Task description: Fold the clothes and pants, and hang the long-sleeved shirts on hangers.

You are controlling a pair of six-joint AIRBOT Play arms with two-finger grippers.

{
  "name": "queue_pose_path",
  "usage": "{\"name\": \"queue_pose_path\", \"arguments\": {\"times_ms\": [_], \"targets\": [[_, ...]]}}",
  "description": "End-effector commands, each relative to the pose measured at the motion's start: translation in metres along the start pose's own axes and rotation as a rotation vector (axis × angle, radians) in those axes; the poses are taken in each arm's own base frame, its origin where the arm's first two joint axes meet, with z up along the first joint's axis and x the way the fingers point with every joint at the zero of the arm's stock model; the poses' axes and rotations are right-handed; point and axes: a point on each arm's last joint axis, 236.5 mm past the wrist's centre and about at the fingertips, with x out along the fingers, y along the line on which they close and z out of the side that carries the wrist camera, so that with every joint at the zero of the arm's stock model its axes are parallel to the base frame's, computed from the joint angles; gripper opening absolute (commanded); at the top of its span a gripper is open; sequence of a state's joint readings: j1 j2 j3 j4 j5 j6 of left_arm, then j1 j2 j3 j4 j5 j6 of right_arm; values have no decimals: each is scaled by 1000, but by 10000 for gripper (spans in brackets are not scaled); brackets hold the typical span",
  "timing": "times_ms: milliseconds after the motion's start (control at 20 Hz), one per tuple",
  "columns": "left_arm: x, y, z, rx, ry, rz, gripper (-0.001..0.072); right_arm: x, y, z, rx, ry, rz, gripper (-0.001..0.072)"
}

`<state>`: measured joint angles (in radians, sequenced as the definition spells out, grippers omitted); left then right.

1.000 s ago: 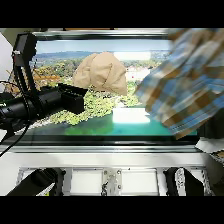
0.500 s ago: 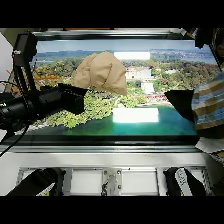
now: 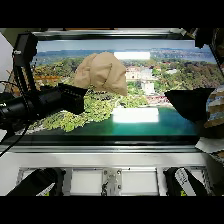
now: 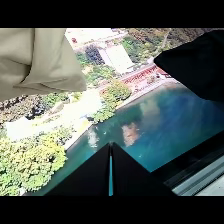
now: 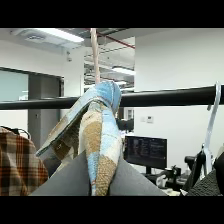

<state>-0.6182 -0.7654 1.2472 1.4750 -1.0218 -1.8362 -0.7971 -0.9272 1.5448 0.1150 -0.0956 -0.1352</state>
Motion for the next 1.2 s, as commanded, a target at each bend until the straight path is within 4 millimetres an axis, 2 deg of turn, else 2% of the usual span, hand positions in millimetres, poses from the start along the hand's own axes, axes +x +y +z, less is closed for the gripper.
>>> {"name": "queue_pose_path", "arguments": {"times_ms": [0, 200, 400, 550, 850, 1000, 1150], "targets": [[0, 0, 0, -1, 0, 0, 18, 1, -9, 1, -27, -1, -39, 14], [0, 0, 0, -1, 0, 0, 18, 2, -27, -4, -42, 9, -96, 14], [0, 0, 0, -1, -1, -1, 18, 4, -56, -12, -52, 23, -160, 14], [0, 0, 0, -1, -1, -1, 18, 9, -76, -32, 1, 55, -203, 14], [0, 0, 0, -2, 0, -1, 18, 17, -80, -57, -5, 95, -213, 14], [0, 0, 0, -2, 1, -1, 18, 16, -89, -61, -6, 105, -249, 14], [0, 0, 0, -1, 0, -1, 18, 18, -89, -67, -6, 114, -248, 14]]}}
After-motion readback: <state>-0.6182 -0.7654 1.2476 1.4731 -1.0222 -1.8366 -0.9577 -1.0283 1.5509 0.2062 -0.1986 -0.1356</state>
